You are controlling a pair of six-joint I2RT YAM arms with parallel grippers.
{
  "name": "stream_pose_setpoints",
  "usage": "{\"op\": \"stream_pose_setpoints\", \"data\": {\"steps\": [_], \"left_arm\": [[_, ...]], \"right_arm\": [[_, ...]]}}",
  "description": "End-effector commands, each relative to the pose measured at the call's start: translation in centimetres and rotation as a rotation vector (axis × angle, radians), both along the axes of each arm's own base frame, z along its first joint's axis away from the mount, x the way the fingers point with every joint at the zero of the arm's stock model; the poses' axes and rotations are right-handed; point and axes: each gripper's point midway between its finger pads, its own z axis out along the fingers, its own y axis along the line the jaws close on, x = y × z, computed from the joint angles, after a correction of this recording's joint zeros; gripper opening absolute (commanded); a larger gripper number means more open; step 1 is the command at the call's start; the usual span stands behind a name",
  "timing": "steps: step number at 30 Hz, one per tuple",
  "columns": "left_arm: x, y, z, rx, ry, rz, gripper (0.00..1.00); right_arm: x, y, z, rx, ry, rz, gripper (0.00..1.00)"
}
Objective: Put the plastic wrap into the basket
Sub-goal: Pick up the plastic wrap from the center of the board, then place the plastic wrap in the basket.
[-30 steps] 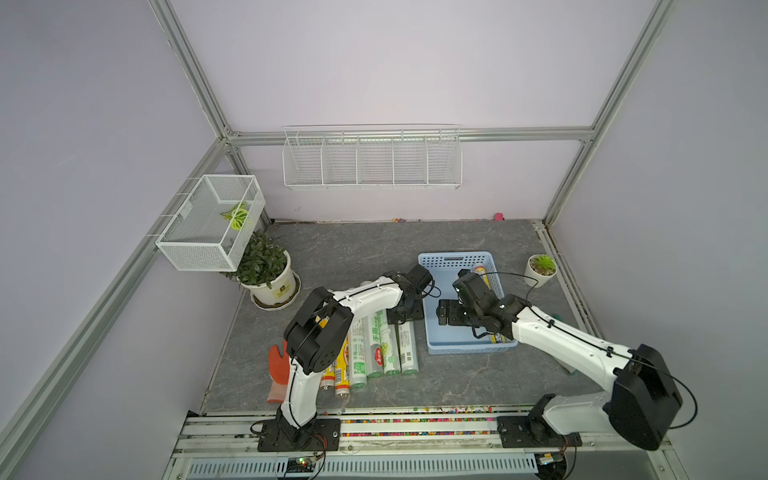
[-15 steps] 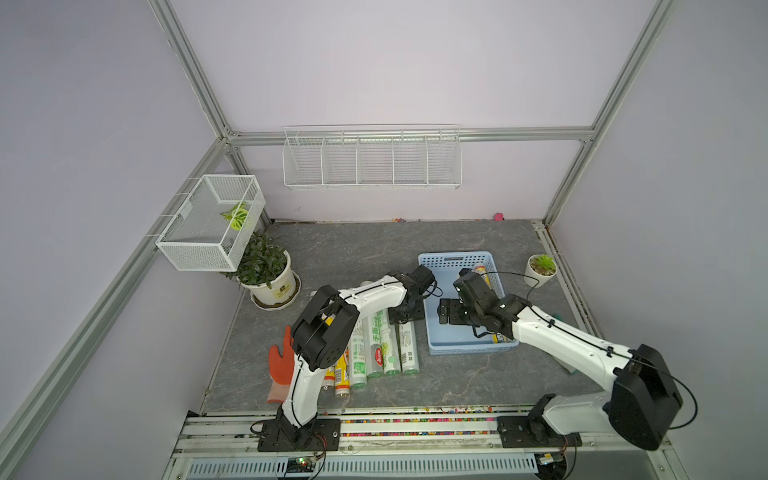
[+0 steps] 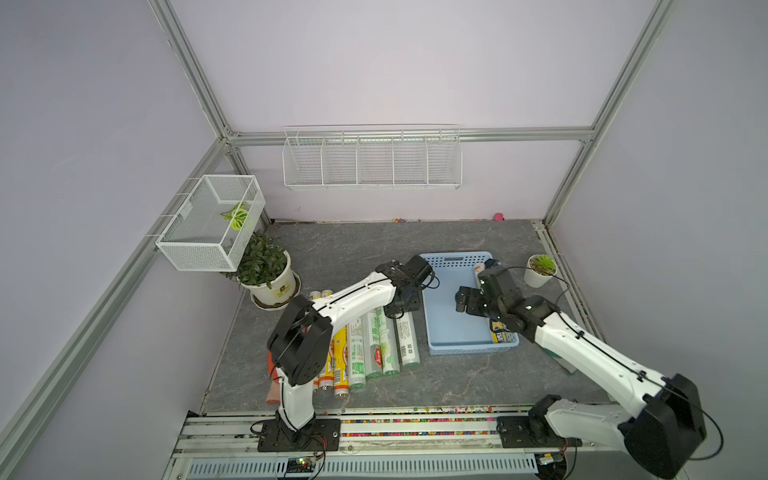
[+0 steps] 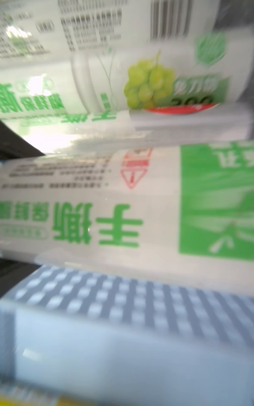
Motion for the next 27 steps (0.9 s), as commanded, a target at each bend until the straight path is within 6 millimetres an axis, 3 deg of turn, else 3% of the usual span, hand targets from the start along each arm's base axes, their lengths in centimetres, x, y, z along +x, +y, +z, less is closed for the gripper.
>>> {"op": "stream_pose_setpoints", "data": {"steps": [1,6,9,11,19,27], "left_arm": [[0.5,-2.1,4.8,-0.169,-0.128,-0.056,0.14],[0.7,-7.4,9.4,-0.469,-0.2,-0.186,0.13],[1.3,-10.6,11.0,-0.594,-0.216,-0.255,0.13],[2.0,-12.5,10.7,-0.614,-0.192,-0.282,0.13],[4.2,-17.3,6.7,-0.621,-0.086,-0.321,0.14],[4.8,-18.7,0.9,-0.575,0.03,-0.284,0.14]], "right_arm": [[0.0,-4.1,-1.2,0.039,0.044,-0.086,0.96],[1.1,-7.7,-2.7,0.168,0.108,-0.138,0.97],[1.7,-7.9,-3.9,0.247,0.157,-0.122,0.96],[2.2,-7.2,-4.7,0.298,0.181,-0.073,0.96],[2.7,-5.5,-5.1,0.364,0.183,0.017,0.94],[2.2,-3.5,-5.6,0.469,0.187,0.104,0.93]]}}
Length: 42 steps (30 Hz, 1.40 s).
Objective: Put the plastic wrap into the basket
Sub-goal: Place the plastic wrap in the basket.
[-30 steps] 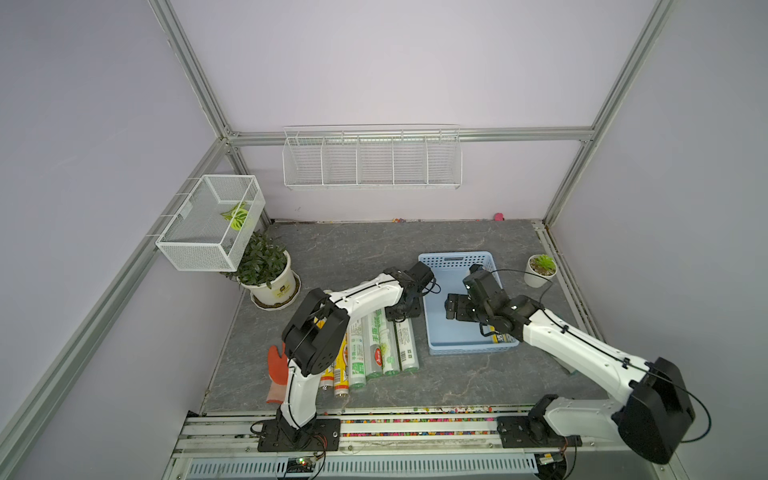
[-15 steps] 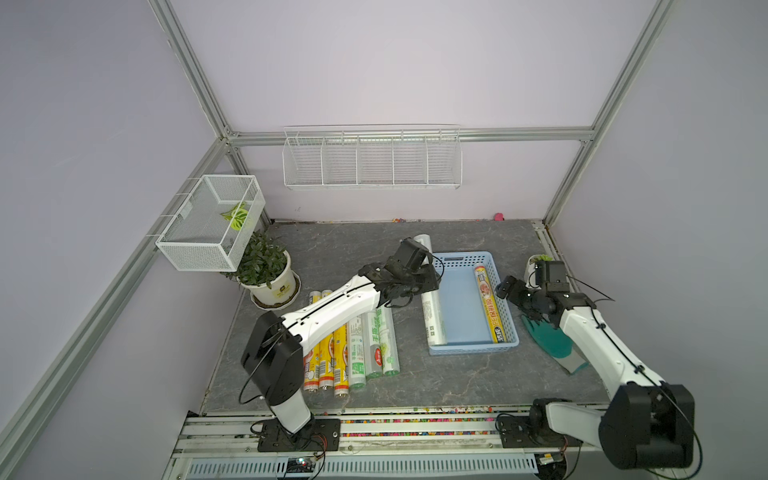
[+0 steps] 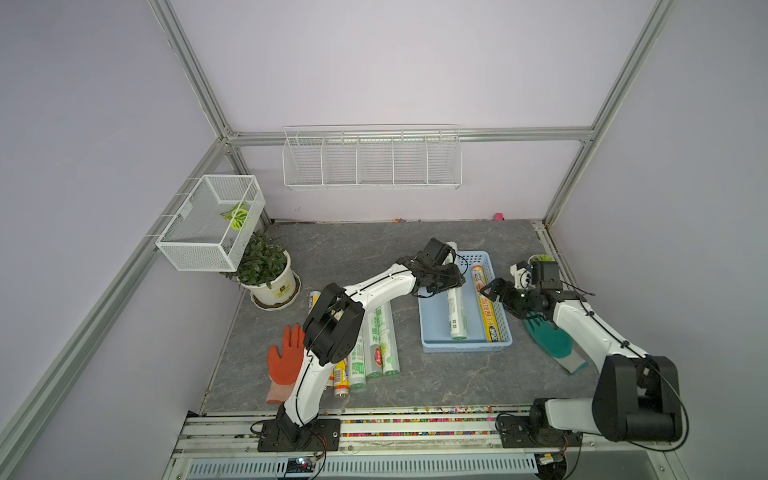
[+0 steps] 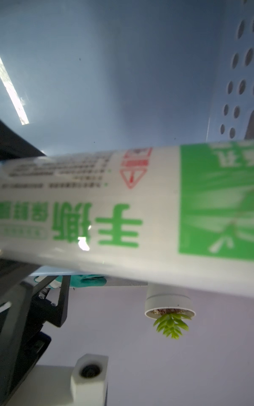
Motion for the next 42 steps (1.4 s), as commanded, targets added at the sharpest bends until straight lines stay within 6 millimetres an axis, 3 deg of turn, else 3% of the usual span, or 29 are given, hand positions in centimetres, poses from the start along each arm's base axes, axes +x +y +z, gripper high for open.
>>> {"op": "stream_pose_setpoints", "data": {"steps": [1,10,13,18,30,42], "left_arm": [[0.1,-1.7,1.0,-0.048,0.01,-0.022,0.14],[0.0,-3.3,-2.8,0.0,0.077,-0.072,0.19],[-0.9,-3.8,-4.1,0.015,0.116,-0.098,0.2],[-2.1,-4.2,-4.0,0.049,0.097,-0.097,0.28],[-2.5,-4.5,-4.2,0.02,0.179,-0.04,0.64],[-3.3,-4.2,-2.1,-0.066,0.237,0.025,0.62]], "right_arm": [[-0.3,1.1,-0.3,0.063,-0.017,0.044,0.93],[-0.5,1.2,-0.9,0.071,-0.01,0.049,0.93],[-0.6,0.9,-1.2,0.047,0.0,0.041,0.93],[-0.6,0.9,-1.3,0.045,0.002,0.04,0.93],[-1.7,0.1,-1.3,0.006,0.016,-0.001,0.94],[-3.2,0.0,-1.5,0.022,0.037,-0.032,0.94]]}}
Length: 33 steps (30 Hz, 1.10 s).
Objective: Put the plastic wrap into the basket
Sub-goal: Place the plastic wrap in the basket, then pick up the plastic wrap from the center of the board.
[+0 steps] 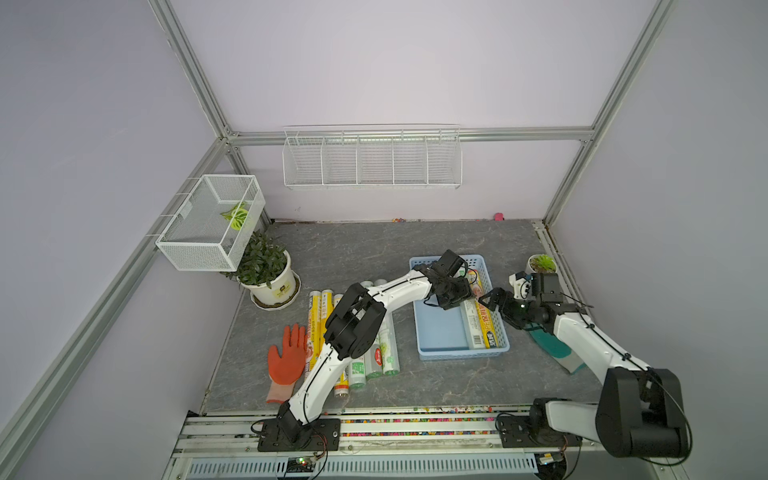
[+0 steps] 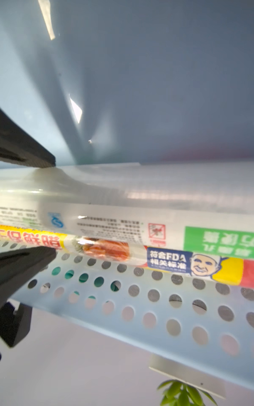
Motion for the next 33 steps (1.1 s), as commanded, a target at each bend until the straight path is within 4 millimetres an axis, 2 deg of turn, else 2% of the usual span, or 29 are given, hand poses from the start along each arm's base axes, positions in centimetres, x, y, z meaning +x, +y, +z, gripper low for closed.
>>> {"op": "stream_pose_setpoints", "data": {"steps": [1,4,10,13,18,22,23,27,30,33], "left_arm": [[-0.2,-0.7,3.2,-0.07,-0.018,0.005,0.63],[-0.2,-0.1,3.7,-0.044,-0.039,0.005,0.64],[-0.4,1.8,6.2,0.009,-0.129,-0.03,0.67],[-0.4,3.2,7.9,0.034,-0.211,-0.025,0.72],[0.2,7.1,10.3,0.121,-0.346,0.021,0.79],[0.4,11.1,10.8,0.198,-0.397,0.098,0.98],[0.5,12.3,10.9,0.215,-0.405,0.115,0.99],[0.5,17.0,10.9,0.298,-0.478,0.204,0.99],[0.1,21.2,10.9,0.377,-0.557,0.3,0.99],[-0.9,23.9,11.3,0.398,-0.641,0.305,0.99]], "right_arm": [[-0.8,-0.5,-0.1,-0.023,0.015,-0.024,0.94],[-0.8,-1.3,0.5,-0.071,0.002,-0.052,0.94],[-1.2,-3.9,2.4,-0.22,-0.022,-0.117,0.95],[-1.3,-3.7,4.3,-0.216,-0.079,-0.107,0.95],[-1.5,-0.7,7.2,-0.107,-0.159,-0.002,0.95],[-2.2,2.6,7.9,-0.183,-0.164,0.136,0.96],[-2.4,3.3,7.8,-0.211,-0.159,0.166,0.96],[-2.7,5.9,7.5,-0.329,-0.17,0.251,0.96],[-2.8,7.9,7.2,-0.391,-0.186,0.299,0.97],[-2.9,9.9,7.0,-0.412,-0.202,0.345,0.98]]}}
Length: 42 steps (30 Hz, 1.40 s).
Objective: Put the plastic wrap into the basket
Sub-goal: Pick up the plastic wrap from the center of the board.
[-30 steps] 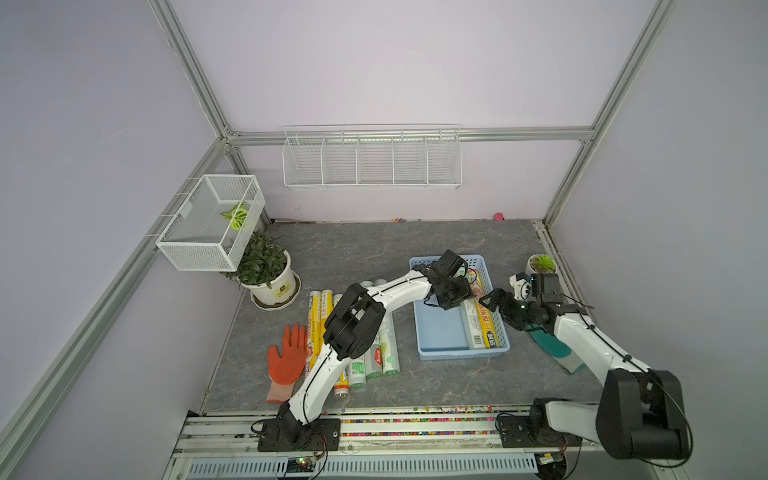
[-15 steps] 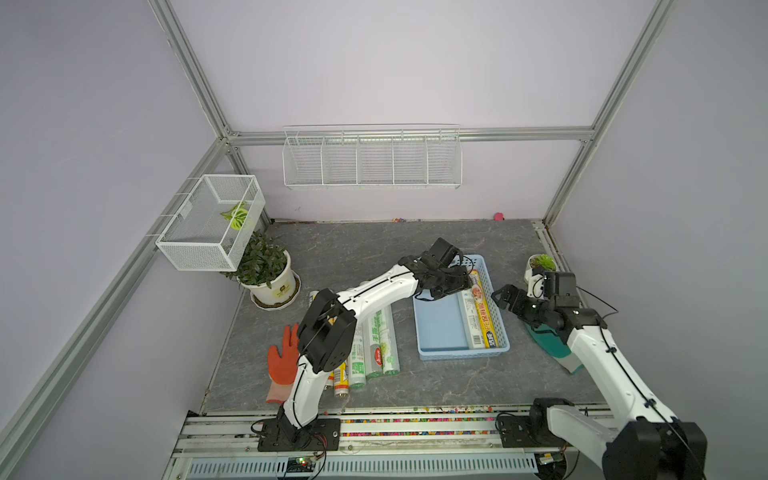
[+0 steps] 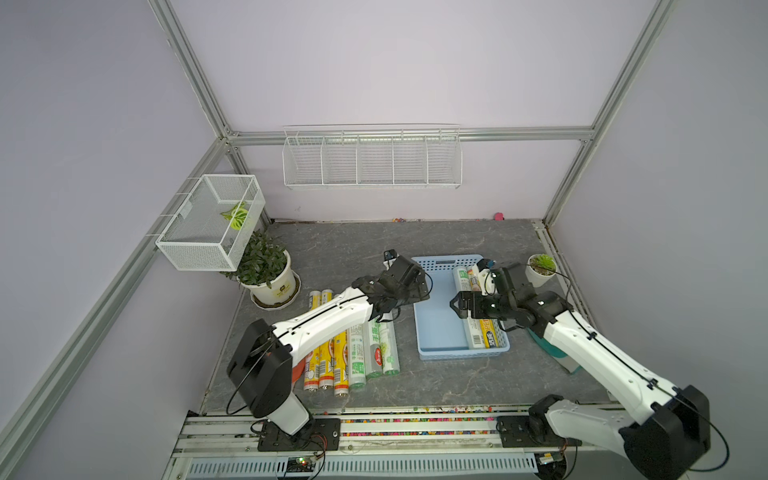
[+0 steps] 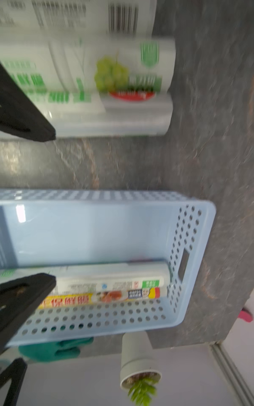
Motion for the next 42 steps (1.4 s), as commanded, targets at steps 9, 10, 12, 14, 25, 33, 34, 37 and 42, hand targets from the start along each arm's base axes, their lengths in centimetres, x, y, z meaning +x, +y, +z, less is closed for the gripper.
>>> {"op": "stream_pose_setpoints", "data": {"steps": [9,10,12,14,25,33,34,37,42], "left_arm": [[-1.7,6.4,0.3,0.041,-0.06,0.042,0.96],[-1.9,6.5,0.0,0.05,-0.033,0.04,0.95],[-2.1,6.7,-0.7,0.087,0.007,0.038,0.92],[-2.1,6.7,-1.4,0.117,0.047,0.038,0.89],[-2.0,3.7,-6.2,0.157,0.291,0.015,0.69],[-1.6,4.2,-8.8,0.24,0.357,0.064,0.66],[-1.5,4.2,-8.7,0.242,0.356,0.068,0.67],[-1.3,4.3,-8.9,0.256,0.356,0.074,0.67],[-1.1,4.4,-9.4,0.273,0.365,0.082,0.68]], "right_arm": [[0.1,5.4,-0.7,-0.091,-0.042,0.089,0.98],[0.0,5.9,-0.9,-0.093,-0.035,0.097,0.98],[0.0,6.7,-1.2,-0.096,-0.03,0.111,0.98],[0.1,6.9,-1.6,-0.107,-0.021,0.099,0.98],[0.9,5.4,-1.8,-0.114,-0.071,-0.021,0.98],[0.6,5.1,-2.2,-0.103,-0.076,-0.022,0.98],[0.6,5.1,-2.3,-0.105,-0.074,-0.022,0.98],[0.5,5.2,-2.6,-0.107,-0.067,-0.02,0.98],[0.6,5.3,-3.0,-0.113,-0.056,-0.018,0.98]]}}
